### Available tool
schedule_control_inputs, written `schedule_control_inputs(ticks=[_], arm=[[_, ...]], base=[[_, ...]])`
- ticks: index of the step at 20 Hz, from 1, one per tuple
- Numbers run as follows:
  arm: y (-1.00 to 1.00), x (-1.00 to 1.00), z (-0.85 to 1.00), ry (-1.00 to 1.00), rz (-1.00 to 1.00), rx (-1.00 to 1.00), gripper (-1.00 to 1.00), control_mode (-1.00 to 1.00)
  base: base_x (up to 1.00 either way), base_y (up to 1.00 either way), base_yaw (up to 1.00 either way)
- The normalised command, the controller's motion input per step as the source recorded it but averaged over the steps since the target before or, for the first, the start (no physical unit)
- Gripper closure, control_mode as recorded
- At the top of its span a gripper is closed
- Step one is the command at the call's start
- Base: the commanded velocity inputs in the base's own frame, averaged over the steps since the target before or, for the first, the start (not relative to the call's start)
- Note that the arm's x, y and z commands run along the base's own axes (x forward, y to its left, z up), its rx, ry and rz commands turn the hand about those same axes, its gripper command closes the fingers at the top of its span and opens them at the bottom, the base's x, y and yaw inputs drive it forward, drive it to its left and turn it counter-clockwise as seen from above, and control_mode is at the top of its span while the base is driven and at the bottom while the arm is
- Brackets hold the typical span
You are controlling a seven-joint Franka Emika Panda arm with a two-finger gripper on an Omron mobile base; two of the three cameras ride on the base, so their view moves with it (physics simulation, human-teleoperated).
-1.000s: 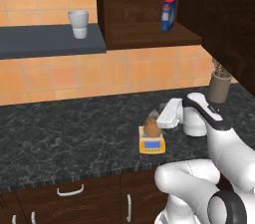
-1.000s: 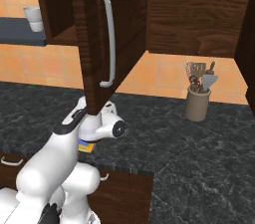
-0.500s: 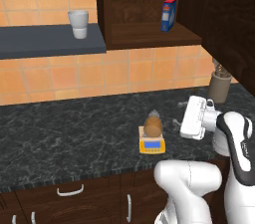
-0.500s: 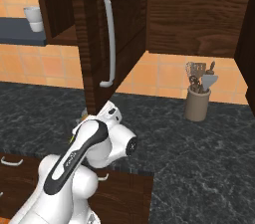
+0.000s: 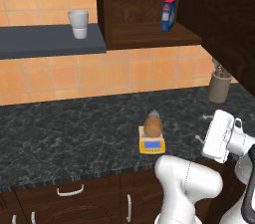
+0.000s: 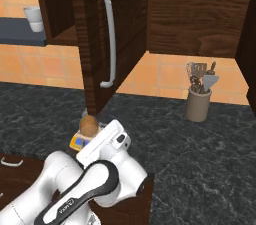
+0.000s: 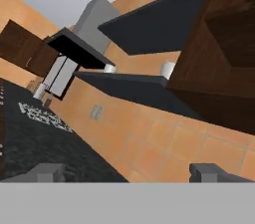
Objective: Pick the honey bottle and place it on the digital scale for weighing, and close the cabinet.
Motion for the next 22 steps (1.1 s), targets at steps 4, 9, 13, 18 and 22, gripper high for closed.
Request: schedule_control_inputs(ticks=[4,9,13,18,22], arm=[[-0.97,-0.08,0.24,-0.22,0.0,0.14,-1.0,-1.0],[-1.0,-0.01,0.38,-0.24,0.0,0.15,-1.0,-1.0],[-1.0,-0.15,0.66,-0.14,0.0,0.2,-1.0,-1.0],[-0.78,-0.06,0.69,-0.06,0.0,0.15,-1.0,-1.0],[-0.48,0.06,0.86,-0.04,0.0,0.04,-1.0,-1.0]], base=[[0.0,0.0,0.0],[0.0,0.0,0.0],[0.0,0.0,0.0],[0.0,0.0,0.0],[0.0,0.0,0.0]])
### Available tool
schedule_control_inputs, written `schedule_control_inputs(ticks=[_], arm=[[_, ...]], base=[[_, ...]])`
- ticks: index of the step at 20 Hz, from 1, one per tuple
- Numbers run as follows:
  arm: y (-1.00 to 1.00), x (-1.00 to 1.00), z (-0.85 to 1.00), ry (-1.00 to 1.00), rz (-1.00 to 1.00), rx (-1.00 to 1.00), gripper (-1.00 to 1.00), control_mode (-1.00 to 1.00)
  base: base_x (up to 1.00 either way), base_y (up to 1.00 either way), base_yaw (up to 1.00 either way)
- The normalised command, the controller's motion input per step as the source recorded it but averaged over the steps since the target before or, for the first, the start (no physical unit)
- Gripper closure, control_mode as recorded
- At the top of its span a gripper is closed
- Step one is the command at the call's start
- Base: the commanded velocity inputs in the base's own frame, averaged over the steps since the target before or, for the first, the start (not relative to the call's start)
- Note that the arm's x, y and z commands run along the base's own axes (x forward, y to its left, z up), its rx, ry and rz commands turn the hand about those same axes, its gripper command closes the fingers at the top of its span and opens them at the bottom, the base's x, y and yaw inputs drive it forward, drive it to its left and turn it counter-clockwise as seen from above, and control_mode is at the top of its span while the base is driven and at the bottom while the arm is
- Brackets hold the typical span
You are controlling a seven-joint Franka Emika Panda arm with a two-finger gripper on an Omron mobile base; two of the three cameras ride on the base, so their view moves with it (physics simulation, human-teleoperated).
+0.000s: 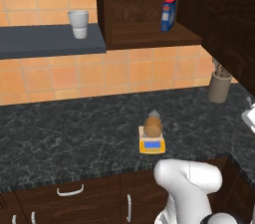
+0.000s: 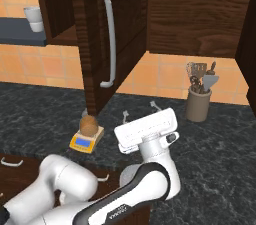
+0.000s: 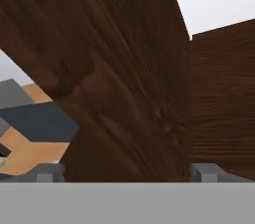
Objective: Pick the honey bottle and place it on the digital scale for weighing, and close the cabinet.
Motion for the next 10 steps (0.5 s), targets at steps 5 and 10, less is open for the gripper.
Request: schedule_control_inputs(ticks=[5,10], arm=[[-0.11,0.23,0.74,-0.1,0.02,0.01,-1.0,-1.0],[0.32,0.34,0.57,-0.22,0.27,0.0,-1.0,-1.0]], base=[[0.0,0.0,0.0],[0.0,0.0,0.0]])
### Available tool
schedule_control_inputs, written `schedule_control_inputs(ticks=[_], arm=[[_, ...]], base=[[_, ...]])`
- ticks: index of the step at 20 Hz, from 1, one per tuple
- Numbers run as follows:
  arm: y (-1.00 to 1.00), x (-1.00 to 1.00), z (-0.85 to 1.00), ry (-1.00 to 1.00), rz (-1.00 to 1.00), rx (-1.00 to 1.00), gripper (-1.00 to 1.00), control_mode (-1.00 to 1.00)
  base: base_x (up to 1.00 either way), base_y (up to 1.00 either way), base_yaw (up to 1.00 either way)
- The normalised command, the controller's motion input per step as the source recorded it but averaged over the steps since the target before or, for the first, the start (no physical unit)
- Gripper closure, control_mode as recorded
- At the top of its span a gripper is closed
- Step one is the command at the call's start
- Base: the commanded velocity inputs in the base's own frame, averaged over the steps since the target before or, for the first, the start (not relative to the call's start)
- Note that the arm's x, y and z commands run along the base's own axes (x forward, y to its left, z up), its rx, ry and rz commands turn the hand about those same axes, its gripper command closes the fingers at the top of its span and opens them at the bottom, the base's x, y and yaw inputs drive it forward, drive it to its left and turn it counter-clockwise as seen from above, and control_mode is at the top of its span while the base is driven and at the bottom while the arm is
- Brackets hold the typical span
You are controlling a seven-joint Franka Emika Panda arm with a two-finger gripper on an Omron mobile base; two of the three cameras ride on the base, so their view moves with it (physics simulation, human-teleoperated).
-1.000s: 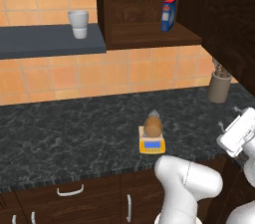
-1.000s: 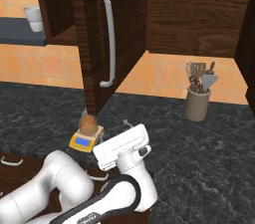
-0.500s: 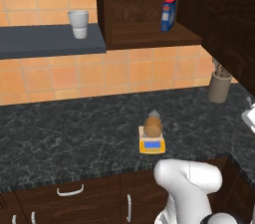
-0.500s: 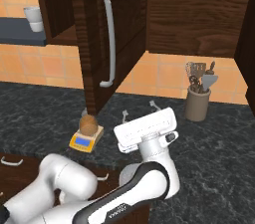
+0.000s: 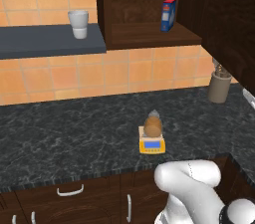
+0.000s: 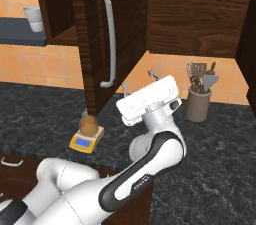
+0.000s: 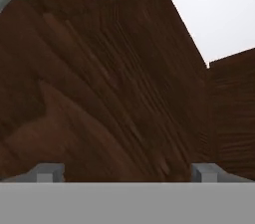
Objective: Pick the honey bottle and place it on the digital scale for weighing, and close the cabinet.
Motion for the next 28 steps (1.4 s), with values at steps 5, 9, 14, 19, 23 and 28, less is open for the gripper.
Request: schedule_control_inputs(ticks=[5,9,14,19,23,28], arm=[[0.69,0.17,0.85,-0.18,0.24,-0.03,-1.0,-1.0],[0.74,0.0,1.0,-0.21,0.13,-0.11,-1.0,-1.0],[1.0,0.36,0.51,0.06,0.0,-0.22,-1.0,-1.0],[0.95,1.0,0.01,0.4,-0.27,-0.32,-1.0,-1.0],[0.85,1.0,0.0,0.33,-0.33,-0.28,-1.0,-1.0],[0.96,1.0,-0.26,0.13,-0.4,-0.24,-1.0,-1.0]], base=[[0.0,0.0,0.0],[0.0,0.0,0.0],[0.0,0.0,0.0],[0.0,0.0,0.0],[0.0,0.0,0.0],[0.0,0.0,0.0]])
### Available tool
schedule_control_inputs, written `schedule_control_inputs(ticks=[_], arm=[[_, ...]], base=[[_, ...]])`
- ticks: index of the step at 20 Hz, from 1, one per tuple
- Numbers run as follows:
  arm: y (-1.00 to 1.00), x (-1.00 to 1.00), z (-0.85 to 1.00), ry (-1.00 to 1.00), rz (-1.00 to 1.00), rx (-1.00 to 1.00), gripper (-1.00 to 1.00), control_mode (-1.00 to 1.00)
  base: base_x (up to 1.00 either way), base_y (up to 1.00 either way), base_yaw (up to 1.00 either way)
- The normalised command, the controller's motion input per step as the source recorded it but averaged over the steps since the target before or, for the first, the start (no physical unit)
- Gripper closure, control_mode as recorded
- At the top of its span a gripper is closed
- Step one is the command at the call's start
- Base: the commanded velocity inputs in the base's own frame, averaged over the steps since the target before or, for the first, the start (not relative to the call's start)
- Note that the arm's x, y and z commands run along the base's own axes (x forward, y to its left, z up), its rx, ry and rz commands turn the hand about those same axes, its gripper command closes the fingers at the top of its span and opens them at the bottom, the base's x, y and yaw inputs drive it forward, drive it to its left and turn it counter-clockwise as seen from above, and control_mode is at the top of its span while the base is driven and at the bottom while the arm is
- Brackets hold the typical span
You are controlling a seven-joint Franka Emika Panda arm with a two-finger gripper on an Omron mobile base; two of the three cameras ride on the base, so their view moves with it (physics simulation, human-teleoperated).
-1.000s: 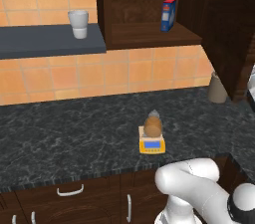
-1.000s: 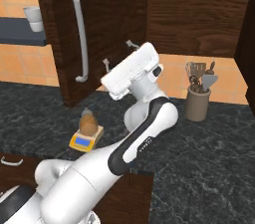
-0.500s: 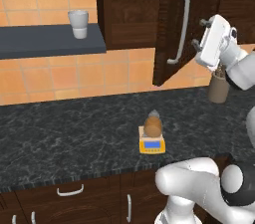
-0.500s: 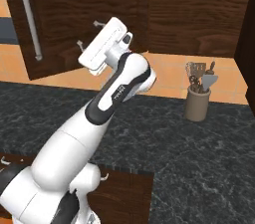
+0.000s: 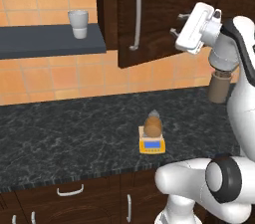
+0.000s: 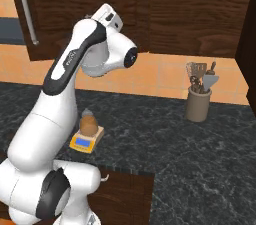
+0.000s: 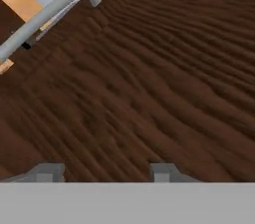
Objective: Pick the honey bottle and place it on the digital scale for weighing, and close the cabinet.
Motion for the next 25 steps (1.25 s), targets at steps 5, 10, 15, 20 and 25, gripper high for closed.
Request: schedule_control_inputs(ticks=[5,10,15,20,25], arm=[[0.76,1.0,-0.53,0.0,-0.28,-0.12,-1.0,-1.0],[0.34,0.99,-0.4,0.0,-0.2,-0.01,-1.0,-1.0],[0.01,0.84,-0.17,0.0,-0.14,0.0,-1.0,-1.0],[0.0,0.44,-0.22,-0.01,-0.1,0.0,-1.0,-1.0],[0.0,0.01,-0.41,-0.03,-0.1,0.0,-1.0,-1.0]], base=[[0.0,0.0,0.0],[0.0,0.0,0.0],[0.0,0.0,0.0],[0.0,0.0,0.0],[0.0,0.0,0.0]])
